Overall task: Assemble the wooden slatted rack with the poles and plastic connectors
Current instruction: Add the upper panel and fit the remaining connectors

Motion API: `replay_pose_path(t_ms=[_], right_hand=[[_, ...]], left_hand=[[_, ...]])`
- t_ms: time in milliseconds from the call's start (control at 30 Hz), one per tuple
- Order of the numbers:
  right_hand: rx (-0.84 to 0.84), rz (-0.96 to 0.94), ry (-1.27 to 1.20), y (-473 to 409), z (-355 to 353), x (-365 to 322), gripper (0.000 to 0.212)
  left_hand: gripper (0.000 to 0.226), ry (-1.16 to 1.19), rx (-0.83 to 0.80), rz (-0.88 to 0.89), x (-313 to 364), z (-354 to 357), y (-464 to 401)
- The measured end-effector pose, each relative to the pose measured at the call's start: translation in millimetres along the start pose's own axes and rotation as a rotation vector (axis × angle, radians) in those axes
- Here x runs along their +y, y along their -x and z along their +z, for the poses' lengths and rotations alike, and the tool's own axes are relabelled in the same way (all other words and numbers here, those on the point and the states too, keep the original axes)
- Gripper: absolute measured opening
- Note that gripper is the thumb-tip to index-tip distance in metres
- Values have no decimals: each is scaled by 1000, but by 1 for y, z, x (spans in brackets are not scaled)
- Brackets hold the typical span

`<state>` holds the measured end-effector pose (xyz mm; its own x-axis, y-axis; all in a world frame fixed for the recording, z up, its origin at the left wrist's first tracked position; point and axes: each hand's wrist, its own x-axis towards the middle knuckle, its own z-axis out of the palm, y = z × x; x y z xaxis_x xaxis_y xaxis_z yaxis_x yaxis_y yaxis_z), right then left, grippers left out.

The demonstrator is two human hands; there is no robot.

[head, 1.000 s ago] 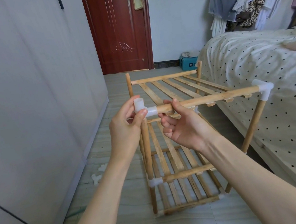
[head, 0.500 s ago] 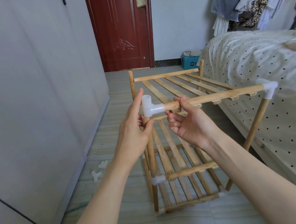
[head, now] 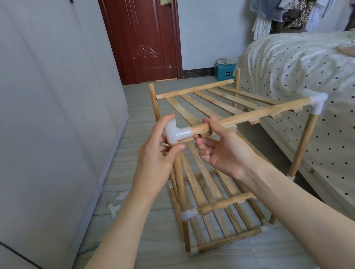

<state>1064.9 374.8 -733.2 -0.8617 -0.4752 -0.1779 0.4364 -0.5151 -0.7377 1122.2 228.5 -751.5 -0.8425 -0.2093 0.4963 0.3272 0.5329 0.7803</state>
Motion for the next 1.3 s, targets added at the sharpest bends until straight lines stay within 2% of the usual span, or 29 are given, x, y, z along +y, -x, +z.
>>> replay_pose_path(t_ms=[267, 367, 500, 600, 700, 767, 833, 900, 967, 1000, 1167, 1300], right_hand=[[31, 65, -25, 0, 2, 6, 16], [39, 69, 45, 5, -2, 3, 16], [235, -25, 42, 6, -6, -2, 34], [342, -114, 21, 2, -6, -9, 28], [392, -153, -67, -5, -9, -16, 26], [414, -158, -112, -11, -13, -22, 37], [414, -170, -181, -15, -15, -27, 41], [401, -189, -240, -19, -15, -31, 33], [400, -205, -242, -19, -14, -32, 21], [396, -208, -228, -19, -13, -31, 19], [357, -220, -91, -16, -14, -24, 38], [310, -214, -93, -16, -21, -22, 37]], left_hand=[[55, -92, 42, 40, -4, 1, 2], [39, -55, 33, 97, -4, 0, 0], [28, -88, 102, 94, -5, 5, -4], [28, -224, 184, 137, -4, 7, -9], [33, -149, 238, 131, 5, 13, -13], [38, -92, 252, 121, 14, 19, -16], [41, 35, 250, 84, 26, 25, -21], [42, 228, 286, 39, 42, 30, -29], [42, 322, 323, 8, 51, 34, -37], [41, 320, 328, 2, 52, 36, -39], [36, 230, 344, 16, 41, 38, -37], [34, 198, 359, 11, 41, 42, -31]])
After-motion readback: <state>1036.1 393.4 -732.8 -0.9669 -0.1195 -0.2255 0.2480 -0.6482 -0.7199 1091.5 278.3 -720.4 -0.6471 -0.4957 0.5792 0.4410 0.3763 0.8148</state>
